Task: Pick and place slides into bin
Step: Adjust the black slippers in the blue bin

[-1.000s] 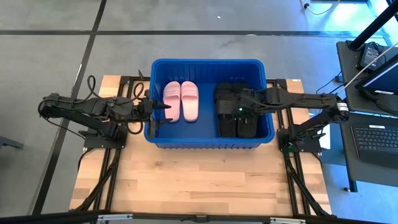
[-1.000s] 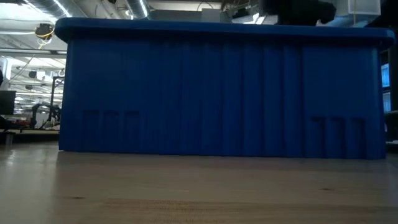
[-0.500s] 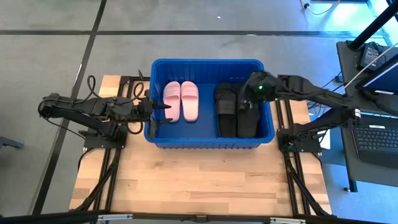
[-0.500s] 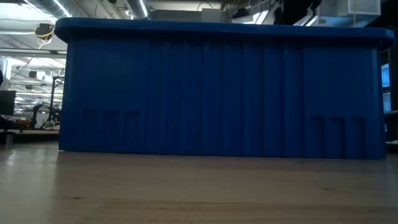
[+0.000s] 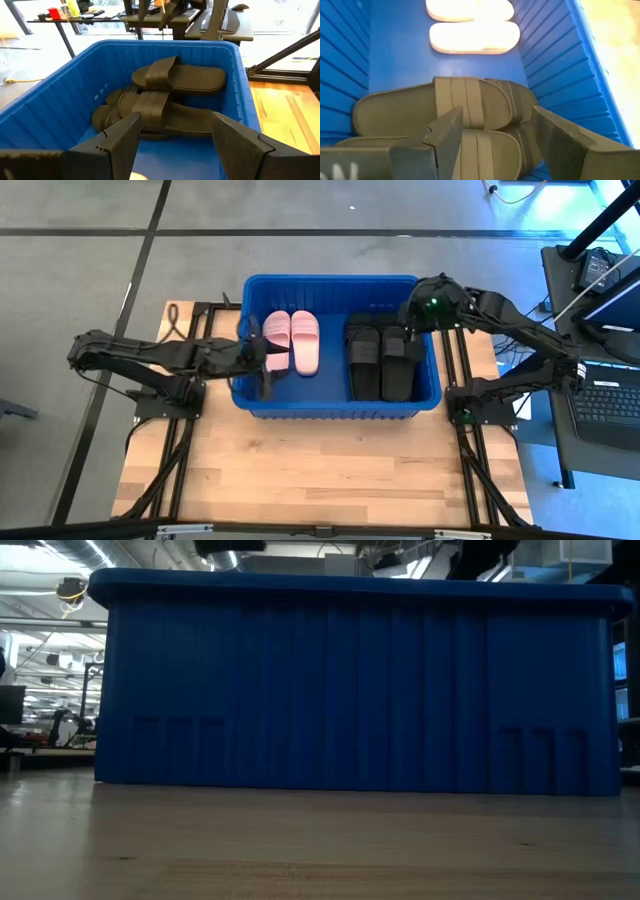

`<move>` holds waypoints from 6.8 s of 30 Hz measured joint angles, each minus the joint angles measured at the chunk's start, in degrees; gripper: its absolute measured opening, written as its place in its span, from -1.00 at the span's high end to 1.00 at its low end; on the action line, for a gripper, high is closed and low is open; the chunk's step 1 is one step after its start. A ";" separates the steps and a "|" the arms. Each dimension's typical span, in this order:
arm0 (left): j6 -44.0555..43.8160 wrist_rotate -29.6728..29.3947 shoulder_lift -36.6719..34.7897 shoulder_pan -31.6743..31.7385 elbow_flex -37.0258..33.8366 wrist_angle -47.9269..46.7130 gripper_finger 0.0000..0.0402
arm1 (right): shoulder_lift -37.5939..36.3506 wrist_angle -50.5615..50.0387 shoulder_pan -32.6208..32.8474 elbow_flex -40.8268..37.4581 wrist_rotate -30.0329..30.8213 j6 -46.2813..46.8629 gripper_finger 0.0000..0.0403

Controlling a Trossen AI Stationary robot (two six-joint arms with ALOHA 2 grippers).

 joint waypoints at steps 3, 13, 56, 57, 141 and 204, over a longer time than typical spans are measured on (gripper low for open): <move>0.00 2.84 3.54 1.02 -0.02 2.37 -0.16 | 0.02 0.08 -1.52 0.00 -1.60 -0.42 -0.16; 3.44 7.18 13.03 2.02 -0.02 11.73 -0.16 | -6.10 7.51 -8.23 -8.13 -3.80 -1.37 -0.16; 1.94 5.18 47.28 10.91 25.40 3.24 -0.16 | -18.45 18.38 -10.59 -20.55 -2.13 5.46 -0.16; 1.70 5.27 47.41 11.23 25.25 2.42 -0.16 | -18.45 18.38 -10.56 -20.55 -2.14 5.11 -0.16; 6.05 -12.98 57.62 8.00 25.31 13.55 0.74 | -18.45 17.87 -10.59 -20.55 -2.12 4.65 -0.16; -3.13 28.55 39.19 14.81 25.38 -0.49 0.59 | 6.50 -3.41 11.25 -20.50 -11.16 13.09 -0.16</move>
